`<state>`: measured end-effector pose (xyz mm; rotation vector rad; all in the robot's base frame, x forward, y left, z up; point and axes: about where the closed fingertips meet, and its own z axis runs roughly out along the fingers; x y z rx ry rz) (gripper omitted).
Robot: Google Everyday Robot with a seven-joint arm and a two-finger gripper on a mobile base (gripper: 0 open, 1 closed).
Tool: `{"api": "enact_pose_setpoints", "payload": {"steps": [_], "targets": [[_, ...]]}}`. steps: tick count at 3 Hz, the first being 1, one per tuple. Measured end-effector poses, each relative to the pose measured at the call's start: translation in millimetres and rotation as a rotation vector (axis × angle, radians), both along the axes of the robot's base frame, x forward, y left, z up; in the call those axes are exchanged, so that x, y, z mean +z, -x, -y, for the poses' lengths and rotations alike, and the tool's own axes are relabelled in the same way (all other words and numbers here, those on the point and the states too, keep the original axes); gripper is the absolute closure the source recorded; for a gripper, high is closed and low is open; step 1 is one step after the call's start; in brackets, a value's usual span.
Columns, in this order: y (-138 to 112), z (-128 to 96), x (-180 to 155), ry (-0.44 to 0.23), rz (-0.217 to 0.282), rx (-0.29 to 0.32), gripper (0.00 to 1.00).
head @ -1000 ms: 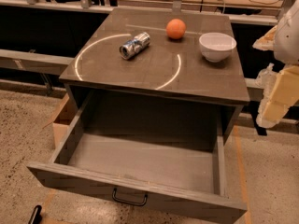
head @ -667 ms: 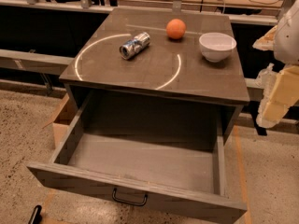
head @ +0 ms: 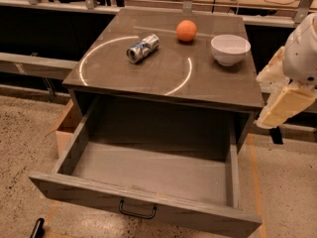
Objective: Close top drawer
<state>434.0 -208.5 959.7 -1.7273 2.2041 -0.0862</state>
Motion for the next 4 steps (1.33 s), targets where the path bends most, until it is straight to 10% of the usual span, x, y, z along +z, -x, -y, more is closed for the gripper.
{"api": "enact_pose_setpoints", "payload": {"steps": [3, 4], "targets": [[40.0, -45.7, -118.3, -0.066, -0.197, 0.123, 1.00], [62.3, -48.0, -148.9, -0.058, -0.249, 0.104, 1.00]]}}
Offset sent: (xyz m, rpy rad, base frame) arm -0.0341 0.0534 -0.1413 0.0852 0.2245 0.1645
